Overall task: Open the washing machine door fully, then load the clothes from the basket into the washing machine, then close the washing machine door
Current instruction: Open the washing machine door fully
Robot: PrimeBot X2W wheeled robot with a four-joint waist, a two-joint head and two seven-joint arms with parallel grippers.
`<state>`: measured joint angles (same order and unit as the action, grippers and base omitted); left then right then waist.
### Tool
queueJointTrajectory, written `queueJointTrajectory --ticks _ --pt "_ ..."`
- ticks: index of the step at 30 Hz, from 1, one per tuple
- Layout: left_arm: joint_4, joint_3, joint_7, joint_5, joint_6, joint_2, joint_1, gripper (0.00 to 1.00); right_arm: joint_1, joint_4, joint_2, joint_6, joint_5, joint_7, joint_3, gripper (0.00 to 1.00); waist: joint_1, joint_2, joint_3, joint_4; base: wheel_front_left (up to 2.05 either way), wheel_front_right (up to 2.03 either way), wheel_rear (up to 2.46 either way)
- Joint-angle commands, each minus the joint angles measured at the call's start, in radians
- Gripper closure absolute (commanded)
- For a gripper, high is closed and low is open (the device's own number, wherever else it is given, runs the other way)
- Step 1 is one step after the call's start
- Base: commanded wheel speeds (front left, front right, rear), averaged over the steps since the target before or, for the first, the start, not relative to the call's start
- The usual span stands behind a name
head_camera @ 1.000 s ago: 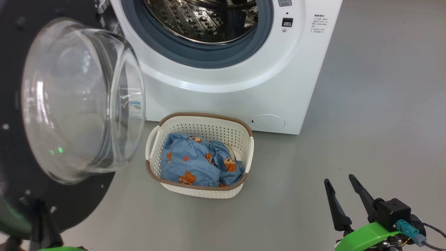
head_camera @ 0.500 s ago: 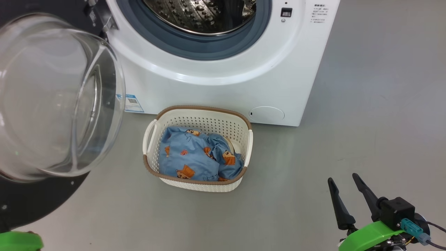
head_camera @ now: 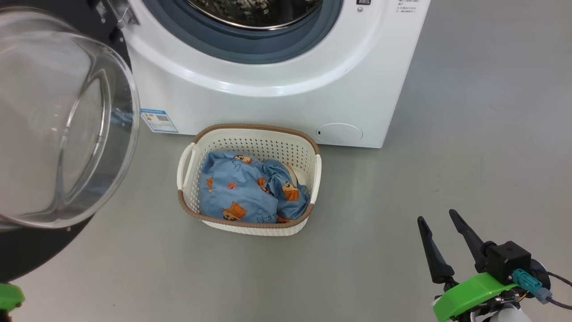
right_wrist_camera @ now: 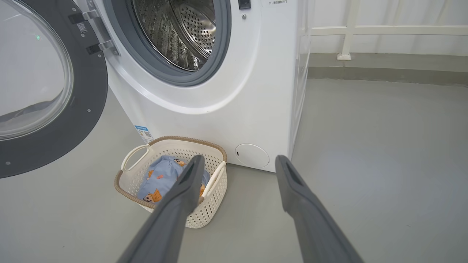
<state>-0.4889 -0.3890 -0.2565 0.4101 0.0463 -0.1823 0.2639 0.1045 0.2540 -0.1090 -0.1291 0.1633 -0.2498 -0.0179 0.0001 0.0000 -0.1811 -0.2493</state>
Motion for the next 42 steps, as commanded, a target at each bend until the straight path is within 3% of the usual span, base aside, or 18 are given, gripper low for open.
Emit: queueJointTrajectory --ticks 1,11,24,42 --pt "0.012 -0.048 -0.005 -0.001 -0.006 -0.06 0.039 1.0 0.025 -0.024 -0.01 -0.002 0.001 -0.012 -0.026 0.0 -0.0001 0.0 -0.006 0.006 0.0 0.0 0.0" --pt "-0.061 -0.104 -0.005 -0.03 -0.029 -0.095 0.093 1.0 0.046 -0.02 -0.019 -0.002 0.005 -0.012 -0.024 0.0 -0.0001 0.0 -0.023 0.019 0.0 0.0 0.0" --pt "-0.091 -0.163 -0.005 -0.084 -0.08 -0.092 0.112 1.0 0.049 -0.019 -0.011 -0.002 0.006 -0.012 -0.018 0.0 -0.0001 0.0 -0.016 0.024 0.0 0.0 0.0" --pt "0.148 -0.208 -0.005 -0.18 -0.158 0.073 0.022 1.0 0.038 -0.017 0.015 -0.002 0.009 -0.012 -0.012 0.0 -0.0001 0.0 0.023 0.038 0.0 0.0 0.0"
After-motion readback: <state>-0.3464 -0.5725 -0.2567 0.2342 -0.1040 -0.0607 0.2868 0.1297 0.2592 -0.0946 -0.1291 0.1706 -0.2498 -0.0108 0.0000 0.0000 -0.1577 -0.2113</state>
